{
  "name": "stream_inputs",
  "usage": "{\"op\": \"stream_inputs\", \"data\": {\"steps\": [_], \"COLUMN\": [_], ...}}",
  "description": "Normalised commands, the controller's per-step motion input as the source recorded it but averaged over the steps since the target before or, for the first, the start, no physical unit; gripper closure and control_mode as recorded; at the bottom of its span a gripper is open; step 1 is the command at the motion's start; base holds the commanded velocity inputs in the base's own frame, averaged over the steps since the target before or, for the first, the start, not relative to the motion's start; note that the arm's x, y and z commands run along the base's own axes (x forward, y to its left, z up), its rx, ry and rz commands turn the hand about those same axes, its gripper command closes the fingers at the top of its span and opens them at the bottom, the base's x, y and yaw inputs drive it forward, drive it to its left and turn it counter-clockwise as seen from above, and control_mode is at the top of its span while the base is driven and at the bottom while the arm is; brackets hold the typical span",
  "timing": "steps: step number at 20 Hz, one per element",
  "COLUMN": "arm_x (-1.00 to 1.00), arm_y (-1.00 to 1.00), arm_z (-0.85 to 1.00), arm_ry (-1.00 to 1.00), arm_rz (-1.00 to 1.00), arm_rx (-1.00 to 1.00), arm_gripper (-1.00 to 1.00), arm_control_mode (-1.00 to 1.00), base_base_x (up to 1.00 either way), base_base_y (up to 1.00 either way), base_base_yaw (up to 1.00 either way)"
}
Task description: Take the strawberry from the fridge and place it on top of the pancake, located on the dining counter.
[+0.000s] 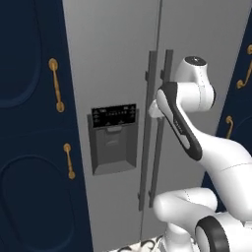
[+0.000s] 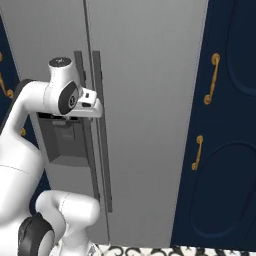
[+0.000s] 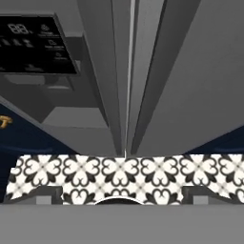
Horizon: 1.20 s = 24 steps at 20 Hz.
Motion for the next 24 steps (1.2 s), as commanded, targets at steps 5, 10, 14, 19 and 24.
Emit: {"op": "stream_inputs", "data": {"steps": [5, 10, 14, 19, 24], "arm_x": [0.0, 0.0, 0.17, 0.73, 0.96], "arm_y": [0.0, 0.0, -0.08, -0.33, 0.01], "arm_z": [0.0, 0.0, -0.14, -0.45, -0.3], "arm_ry": [0.0, 0.0, -0.13, -0.27, -0.16], "arm_rz": [0.0, 0.0, 0.0, 0.05, 0.0], "arm_rx": [0.0, 0.0, 0.0, 0.0, 0.0], "arm_gripper": [-1.0, -1.0, -1.0, -1.0, -1.0], "arm_control_mode": [1.0, 1.0, -1.0, -1.0, -1.0], "base_base_x": [-0.45, -0.33, 0.03, 0.0, 0.0], "base_base_y": [-0.35, -0.08, 0.0, 0.0, 0.0], "base_base_yaw": [0.0, 0.0, 0.0, 0.0, 0.0]}}
